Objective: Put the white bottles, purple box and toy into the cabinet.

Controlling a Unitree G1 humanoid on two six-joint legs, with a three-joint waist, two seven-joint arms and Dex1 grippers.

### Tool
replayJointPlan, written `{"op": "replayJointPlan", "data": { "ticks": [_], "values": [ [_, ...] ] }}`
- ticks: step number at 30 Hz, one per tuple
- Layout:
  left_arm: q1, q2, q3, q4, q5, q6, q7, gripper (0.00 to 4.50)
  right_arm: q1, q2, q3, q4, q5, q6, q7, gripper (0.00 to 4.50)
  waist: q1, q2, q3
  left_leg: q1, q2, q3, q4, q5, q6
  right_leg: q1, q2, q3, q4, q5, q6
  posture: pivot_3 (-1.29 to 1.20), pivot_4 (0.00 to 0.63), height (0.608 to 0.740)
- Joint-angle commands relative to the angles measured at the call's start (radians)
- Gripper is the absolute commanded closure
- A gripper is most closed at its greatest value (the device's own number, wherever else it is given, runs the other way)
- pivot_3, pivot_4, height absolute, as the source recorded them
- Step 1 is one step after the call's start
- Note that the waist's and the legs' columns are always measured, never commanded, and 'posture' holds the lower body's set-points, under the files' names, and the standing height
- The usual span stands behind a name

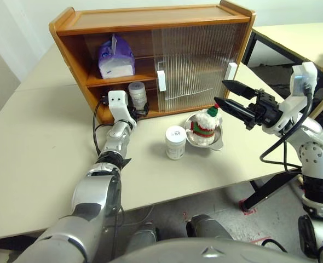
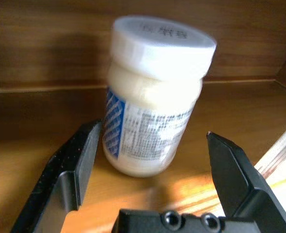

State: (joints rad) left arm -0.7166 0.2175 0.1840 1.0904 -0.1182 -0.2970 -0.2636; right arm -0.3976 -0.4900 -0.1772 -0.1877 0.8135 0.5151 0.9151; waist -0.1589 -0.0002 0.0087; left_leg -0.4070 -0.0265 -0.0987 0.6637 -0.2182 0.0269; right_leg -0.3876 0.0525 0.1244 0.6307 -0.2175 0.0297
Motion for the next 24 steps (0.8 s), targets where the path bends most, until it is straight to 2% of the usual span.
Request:
{"op": "replayJointPlan", "data": {
  "ticks": [1,4,7,8,9,19,20,24],
  "values": [
    [0.081,-0.002,0.007,-0.123,-0.016,0.016,0.0,0.03,-0.012,0.003,0.008,0.002,0.005,0.006,0.006,0.0,0.001,0.0,0.0,0.0,0.0,0.0,0.0,0.0,0.0,0.0,0.0,0.0,0.0,0.0,0.0,-0.19,0.0,0.74],
    [0.123,0.001,0.004,-0.19,-0.008,0.033,0.032,0.03,-0.013,0.005,0.01,0.006,0.003,0.005,0.009,0.0,0.002,0.0,0.0,0.0,-0.001,0.0,0.0,0.0,0.0,0.0,0.0,0.0,0.0,0.0,0.0,-0.18,0.0,0.74],
    [0.111,-0.001,0.012,-0.182,-0.01,0.035,0.067,0.03,-0.019,0.008,0.016,0.01,0.001,0.006,0.013,0.0,0.01,0.0,0.0,0.0,-0.002,-0.001,0.0,0.0,0.0,0.0,0.0,0.0,0.0,0.0,0.0,-0.18,0.0,0.74],
    [0.098,-0.003,0.012,-0.171,-0.008,0.033,0.076,0.42,-0.021,0.008,0.016,0.011,0.0,0.007,0.014,0.0,0.011,0.0,0.0,0.0,-0.002,-0.001,0.0,0.0,0.0,0.001,-0.001,0.0,0.0,0.0,0.0,-0.18,0.0,0.74],
    [0.088,-0.005,0.011,-0.163,-0.007,0.031,0.084,0.63,-0.021,0.007,0.015,0.011,0.001,0.007,0.015,0.0,0.014,0.0,0.0,0.001,-0.002,-0.001,0.0,0.0,0.0,0.001,-0.001,0.0,0.0,0.0,0.0,-0.18,0.0,0.74],
    [-0.001,-0.004,0.014,-0.042,0.012,0.018,0.182,4.25,-0.005,-0.004,0.001,-0.007,0.005,0.013,0.01,0.0,0.019,0.0,0.0,0.0,-0.001,-0.003,-0.001,0.0,0.0,0.0,-0.006,0.001,0.0,0.0,0.0,-0.21,0.0,0.74],
    [-0.008,-0.002,0.015,-0.031,0.012,0.017,0.191,4.47,-0.003,-0.005,-0.001,-0.01,0.006,0.014,0.009,0.0,0.019,0.0,0.0,0.0,-0.001,-0.002,-0.001,0.0,0.0,0.0,-0.006,0.001,0.0,0.0,0.0,-0.21,0.0,0.74],
    [-0.042,0.008,0.023,0.031,0.01,0.019,0.23,4.47,0.004,-0.009,-0.006,-0.018,0.009,0.019,0.003,0.0,0.017,0.0,0.0,0.0,-0.003,-0.002,-0.001,0.001,0.001,0.001,-0.007,0.0,0.0,-0.001,0.001,-0.22,0.0,0.74]
  ]
}}
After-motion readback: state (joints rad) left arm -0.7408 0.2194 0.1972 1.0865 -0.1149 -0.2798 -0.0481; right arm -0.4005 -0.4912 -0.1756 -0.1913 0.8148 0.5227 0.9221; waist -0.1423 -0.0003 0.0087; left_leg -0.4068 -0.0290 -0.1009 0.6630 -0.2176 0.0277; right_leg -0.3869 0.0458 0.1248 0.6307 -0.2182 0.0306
